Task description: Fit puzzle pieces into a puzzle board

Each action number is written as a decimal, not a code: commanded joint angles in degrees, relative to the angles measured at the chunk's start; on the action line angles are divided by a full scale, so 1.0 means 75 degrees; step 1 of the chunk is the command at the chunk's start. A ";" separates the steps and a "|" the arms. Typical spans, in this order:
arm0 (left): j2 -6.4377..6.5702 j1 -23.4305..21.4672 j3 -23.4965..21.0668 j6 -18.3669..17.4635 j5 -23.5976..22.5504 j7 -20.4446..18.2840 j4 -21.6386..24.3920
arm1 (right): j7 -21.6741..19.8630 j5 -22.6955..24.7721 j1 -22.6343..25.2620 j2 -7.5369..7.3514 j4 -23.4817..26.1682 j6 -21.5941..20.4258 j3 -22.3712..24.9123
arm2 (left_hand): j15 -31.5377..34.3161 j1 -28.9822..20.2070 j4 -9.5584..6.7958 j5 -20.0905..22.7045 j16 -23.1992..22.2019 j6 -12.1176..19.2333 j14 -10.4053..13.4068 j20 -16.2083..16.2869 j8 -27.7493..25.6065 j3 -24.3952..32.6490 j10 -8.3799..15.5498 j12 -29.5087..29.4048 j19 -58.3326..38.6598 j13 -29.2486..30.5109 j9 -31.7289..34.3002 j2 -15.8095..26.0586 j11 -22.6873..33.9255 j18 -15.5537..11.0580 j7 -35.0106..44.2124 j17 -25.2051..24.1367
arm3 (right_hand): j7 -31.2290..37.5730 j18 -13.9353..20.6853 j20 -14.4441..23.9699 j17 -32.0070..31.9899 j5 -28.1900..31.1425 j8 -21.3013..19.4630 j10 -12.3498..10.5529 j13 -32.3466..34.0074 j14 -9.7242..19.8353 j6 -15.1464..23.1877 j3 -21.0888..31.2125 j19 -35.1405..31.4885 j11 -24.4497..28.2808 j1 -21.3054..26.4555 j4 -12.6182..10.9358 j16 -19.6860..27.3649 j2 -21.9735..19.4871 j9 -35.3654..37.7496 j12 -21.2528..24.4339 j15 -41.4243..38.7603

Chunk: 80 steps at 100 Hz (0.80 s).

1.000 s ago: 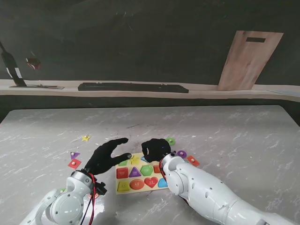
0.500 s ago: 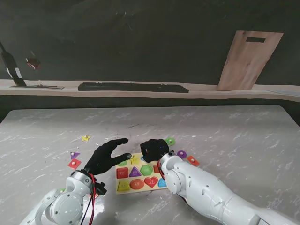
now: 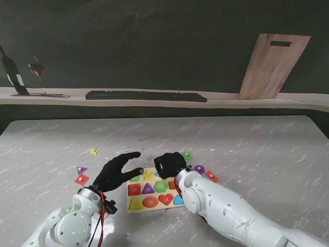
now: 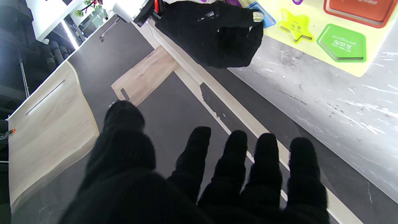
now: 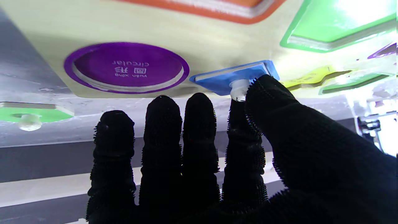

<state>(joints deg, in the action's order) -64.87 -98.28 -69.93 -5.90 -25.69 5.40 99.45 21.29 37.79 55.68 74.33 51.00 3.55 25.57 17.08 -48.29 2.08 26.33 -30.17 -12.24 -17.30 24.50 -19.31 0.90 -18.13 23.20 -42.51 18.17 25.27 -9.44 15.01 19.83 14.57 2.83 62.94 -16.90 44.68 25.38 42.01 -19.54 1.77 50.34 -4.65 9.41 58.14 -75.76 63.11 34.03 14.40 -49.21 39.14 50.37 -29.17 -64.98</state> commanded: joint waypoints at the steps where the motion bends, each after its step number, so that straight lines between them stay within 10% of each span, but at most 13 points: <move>1: -0.0025 -0.0015 0.0011 -0.0006 0.0049 -0.0005 0.0006 | -0.0032 0.0082 0.0069 -0.0092 -0.0042 -0.0077 -0.0027 | -0.0178 0.0068 -0.0122 0.0193 0.0061 0.0193 0.0367 0.0120 0.0030 -0.0190 0.0167 -0.0088 0.0093 -0.0063 -0.0013 0.0191 -0.0179 0.0057 -0.0182 -0.0115 | 0.0015 0.0121 -0.0046 -0.0107 -0.0074 -0.0120 -0.0121 -0.0223 0.0016 0.0465 0.0548 -0.0009 -0.0054 0.0647 -0.0153 0.0074 -0.0236 -0.0253 0.0075 0.0099; 48: -0.0027 -0.0036 -0.0008 -0.0015 0.0033 0.0020 0.0014 | 0.0021 0.0206 0.0106 -0.0179 -0.0005 -0.0408 -0.0036 | -0.0189 0.0083 -0.0114 0.0243 0.0057 0.0214 0.0364 0.0130 0.0029 -0.0197 0.0163 -0.0091 0.0099 -0.0054 0.0008 0.0231 -0.0192 0.0073 -0.0192 -0.0111 | -0.0294 0.0374 -0.0048 -0.0319 -0.0880 -0.0037 -0.0273 -0.0572 0.0200 0.0572 0.0263 0.0141 -0.0153 -0.0023 -0.0085 0.0126 0.0063 -0.0753 0.0056 0.0298; 63: -0.0030 -0.0047 -0.0013 -0.0010 0.0028 0.0032 0.0022 | 0.0024 0.0291 0.0224 -0.0268 0.0210 -0.0369 0.0131 | -0.0188 0.0075 -0.0113 0.0257 0.0056 0.0206 0.0364 0.0131 0.0028 -0.0197 0.0164 -0.0092 0.0100 -0.0046 0.0013 0.0243 -0.0193 0.0067 -0.0193 -0.0111 | -0.1966 0.0316 0.0077 -0.0407 -0.1170 -0.1305 -0.0268 -0.0662 0.0128 0.0146 0.0075 0.0110 -0.0147 -0.1577 -0.1119 0.0028 -0.0377 -0.0889 -0.0493 0.0172; 80: -0.0031 -0.0049 -0.0014 -0.0004 0.0035 0.0032 0.0021 | 0.0097 0.0333 0.0327 -0.0304 0.0354 -0.0310 0.0284 | -0.0193 0.0076 -0.0111 0.0264 0.0059 0.0224 0.0368 0.0132 0.0027 -0.0201 0.0176 -0.0094 0.0101 -0.0049 0.0017 0.0251 -0.0193 0.0067 -0.0192 -0.0111 | -0.2248 0.0299 0.0085 -0.0465 -0.1634 -0.1384 -0.0254 -0.0713 0.0094 -0.0021 -0.0174 0.0098 -0.0125 -0.2044 -0.1183 0.0022 -0.0395 -0.0958 -0.0507 0.0166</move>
<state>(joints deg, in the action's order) -64.91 -98.38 -70.01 -5.94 -25.61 5.59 99.46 21.61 40.03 57.60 72.23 53.00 0.99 27.52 17.05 -48.29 2.08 27.52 -30.17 -12.21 -17.30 24.52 -19.31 0.90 -18.13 23.19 -42.48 18.17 25.27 -9.41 14.99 19.83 14.01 2.83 47.24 -14.88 44.17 22.52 31.96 -28.98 0.38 46.02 -4.06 10.01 57.53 -74.66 61.59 21.22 7.74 -48.47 36.73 44.50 -32.40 -62.17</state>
